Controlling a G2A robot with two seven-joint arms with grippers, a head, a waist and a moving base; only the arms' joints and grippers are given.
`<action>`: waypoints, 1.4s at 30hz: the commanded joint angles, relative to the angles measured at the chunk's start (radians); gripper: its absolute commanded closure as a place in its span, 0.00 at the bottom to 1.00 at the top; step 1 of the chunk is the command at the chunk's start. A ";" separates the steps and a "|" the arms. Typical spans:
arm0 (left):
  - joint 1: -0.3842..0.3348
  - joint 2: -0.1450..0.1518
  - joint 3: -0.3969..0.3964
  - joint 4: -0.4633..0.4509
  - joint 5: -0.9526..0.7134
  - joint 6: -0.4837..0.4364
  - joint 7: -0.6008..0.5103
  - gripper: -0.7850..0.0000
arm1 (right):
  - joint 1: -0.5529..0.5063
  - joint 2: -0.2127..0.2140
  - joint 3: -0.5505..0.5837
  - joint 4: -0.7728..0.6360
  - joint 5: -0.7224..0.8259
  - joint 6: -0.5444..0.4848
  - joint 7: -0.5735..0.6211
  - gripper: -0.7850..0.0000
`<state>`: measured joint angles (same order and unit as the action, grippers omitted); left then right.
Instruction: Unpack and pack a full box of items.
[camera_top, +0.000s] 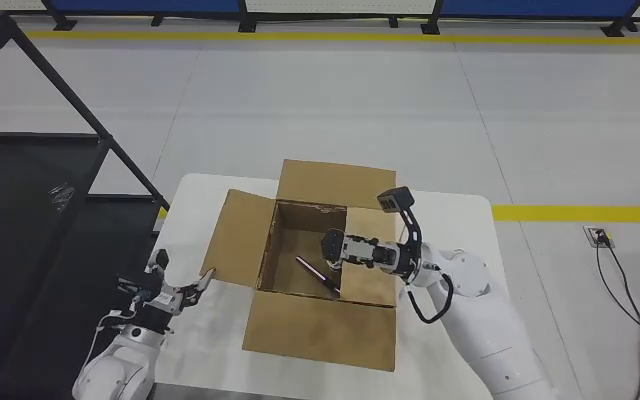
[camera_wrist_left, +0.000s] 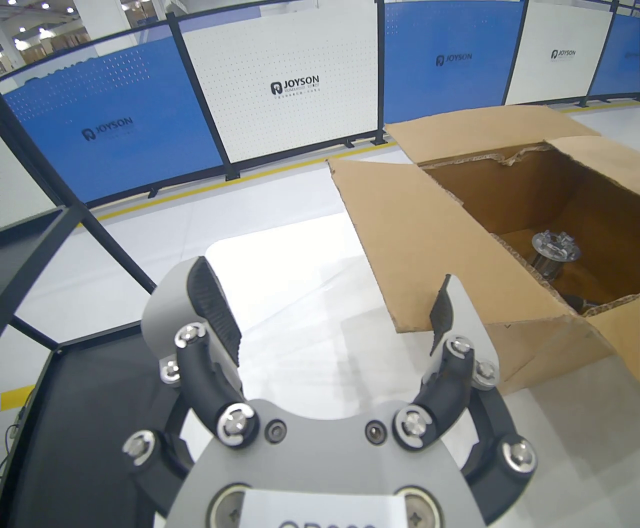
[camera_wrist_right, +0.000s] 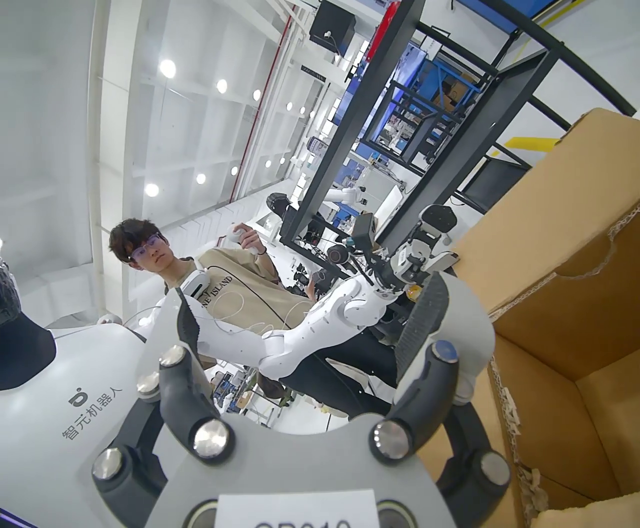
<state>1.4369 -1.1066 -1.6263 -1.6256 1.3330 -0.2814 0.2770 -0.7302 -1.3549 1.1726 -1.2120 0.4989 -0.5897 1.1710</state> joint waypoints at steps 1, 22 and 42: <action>0.013 0.000 -0.007 -0.035 0.006 0.009 -0.001 0.00 | -0.006 0.003 0.006 -0.008 0.004 -0.004 0.004 0.00; -0.118 -0.006 0.168 -0.319 -0.038 -0.195 -0.215 0.00 | -0.207 0.090 0.185 -0.249 0.008 -0.029 0.030 0.00; -0.702 -0.131 0.663 0.332 -0.522 -0.258 -0.685 0.00 | -0.389 0.215 0.355 -0.244 0.125 -0.089 -0.030 0.00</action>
<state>0.7585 -1.2300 -0.9777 -1.3417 0.8781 -0.5133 -0.3913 -1.1188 -1.1451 1.5270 -1.4606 0.6170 -0.6785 1.1419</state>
